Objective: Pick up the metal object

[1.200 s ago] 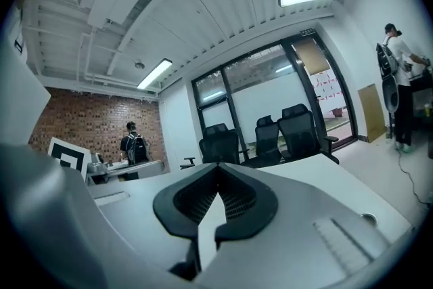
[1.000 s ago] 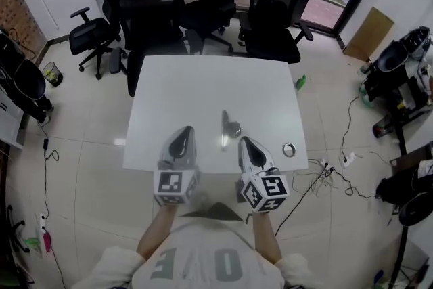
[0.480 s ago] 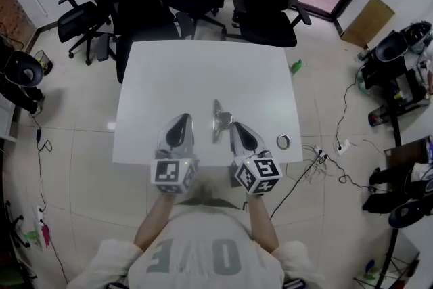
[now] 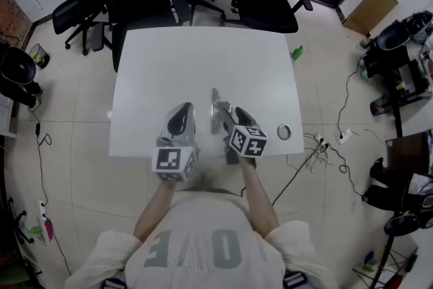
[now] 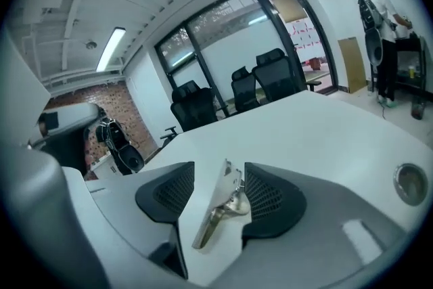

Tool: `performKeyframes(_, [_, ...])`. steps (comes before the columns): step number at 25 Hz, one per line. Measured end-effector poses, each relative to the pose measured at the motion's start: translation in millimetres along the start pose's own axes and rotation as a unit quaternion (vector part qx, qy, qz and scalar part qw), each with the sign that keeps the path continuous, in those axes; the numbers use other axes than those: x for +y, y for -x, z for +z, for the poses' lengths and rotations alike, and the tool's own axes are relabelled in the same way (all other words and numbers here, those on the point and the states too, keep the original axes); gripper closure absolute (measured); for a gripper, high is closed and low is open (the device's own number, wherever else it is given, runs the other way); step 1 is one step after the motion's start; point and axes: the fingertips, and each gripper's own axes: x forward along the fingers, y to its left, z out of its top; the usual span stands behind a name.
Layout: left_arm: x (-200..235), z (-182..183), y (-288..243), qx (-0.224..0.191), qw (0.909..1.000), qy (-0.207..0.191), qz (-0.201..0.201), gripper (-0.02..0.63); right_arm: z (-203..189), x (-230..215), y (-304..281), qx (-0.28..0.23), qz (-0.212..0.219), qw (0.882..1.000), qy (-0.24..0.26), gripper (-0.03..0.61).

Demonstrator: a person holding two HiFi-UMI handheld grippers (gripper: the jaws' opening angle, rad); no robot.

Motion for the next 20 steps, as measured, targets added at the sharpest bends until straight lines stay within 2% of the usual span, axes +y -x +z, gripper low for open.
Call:
performKeyframes(8, [3.2, -10.5, -14.8, 0.010, 0.9999, -0.008, 0.006, 0.618, -33.5, -20.2, -37.9, 0.077, -0.018, 0.996, -0.044, 0.355])
performKeyframes(13, [4.2, -13.7, -22.8, 0.016, 0.9998, -0.002, 0.011, 0.618, -34.3, -23.1, -48.3, 0.090, -0.022, 0.994, -0.049, 0.368])
performKeyframes(17, [7.2, -16.0, -26.2, 0.018, 0.9997, -0.001, 0.016, 0.618, -36.3, -20.9, -54.3, 0.108, -0.035, 0.993, -0.018, 0.434])
performKeyframes(20, [7.5, -17.4, -28.3, 0.016, 0.9996, -0.003, 0.021, 0.618, -38.5, -14.7, -56.7, 0.116, -0.037, 0.992, 0.028, 0.428])
